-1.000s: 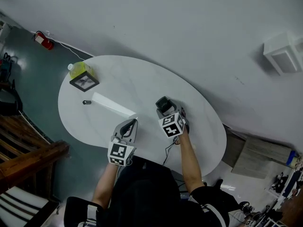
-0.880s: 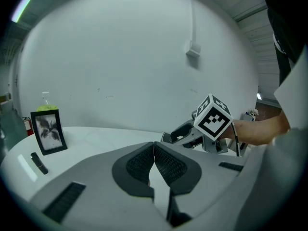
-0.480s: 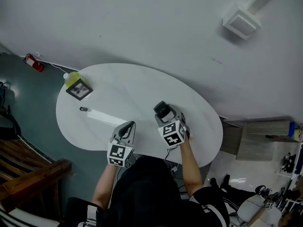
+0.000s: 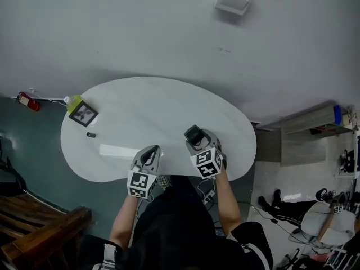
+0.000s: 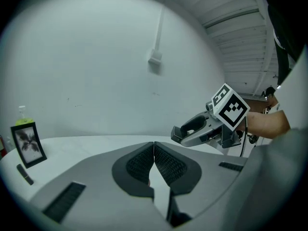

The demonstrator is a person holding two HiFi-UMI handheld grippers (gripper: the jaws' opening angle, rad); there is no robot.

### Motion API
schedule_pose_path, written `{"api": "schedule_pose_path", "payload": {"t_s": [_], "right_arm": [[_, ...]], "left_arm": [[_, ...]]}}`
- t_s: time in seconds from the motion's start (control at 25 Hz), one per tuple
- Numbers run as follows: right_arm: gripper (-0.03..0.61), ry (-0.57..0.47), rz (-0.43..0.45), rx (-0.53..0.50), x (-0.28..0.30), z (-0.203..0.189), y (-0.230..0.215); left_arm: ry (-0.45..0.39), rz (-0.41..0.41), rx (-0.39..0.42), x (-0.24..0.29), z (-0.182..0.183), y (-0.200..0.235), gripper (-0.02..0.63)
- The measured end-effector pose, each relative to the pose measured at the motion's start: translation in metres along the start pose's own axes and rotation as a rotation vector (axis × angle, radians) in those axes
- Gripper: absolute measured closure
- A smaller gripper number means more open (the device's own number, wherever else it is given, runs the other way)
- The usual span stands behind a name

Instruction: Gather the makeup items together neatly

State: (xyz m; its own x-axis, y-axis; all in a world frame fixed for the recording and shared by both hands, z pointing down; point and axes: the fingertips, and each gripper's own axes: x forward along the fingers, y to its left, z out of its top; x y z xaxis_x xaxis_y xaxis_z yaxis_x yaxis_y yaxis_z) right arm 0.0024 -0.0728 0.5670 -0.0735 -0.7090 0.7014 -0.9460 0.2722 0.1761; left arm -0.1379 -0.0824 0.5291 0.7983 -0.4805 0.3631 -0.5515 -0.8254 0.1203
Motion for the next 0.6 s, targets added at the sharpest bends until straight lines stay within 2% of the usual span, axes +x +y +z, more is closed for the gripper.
{"api": "schedule_pose_path", "payload": {"t_s": [0.6], "right_arm": [[0.282, 0.070, -0.138, 0.113, -0.075, -0.095, -0.057]], "left_arm": [[0.016, -0.183, 0.052, 0.039, 0.002, -0.101, 0.594]]}}
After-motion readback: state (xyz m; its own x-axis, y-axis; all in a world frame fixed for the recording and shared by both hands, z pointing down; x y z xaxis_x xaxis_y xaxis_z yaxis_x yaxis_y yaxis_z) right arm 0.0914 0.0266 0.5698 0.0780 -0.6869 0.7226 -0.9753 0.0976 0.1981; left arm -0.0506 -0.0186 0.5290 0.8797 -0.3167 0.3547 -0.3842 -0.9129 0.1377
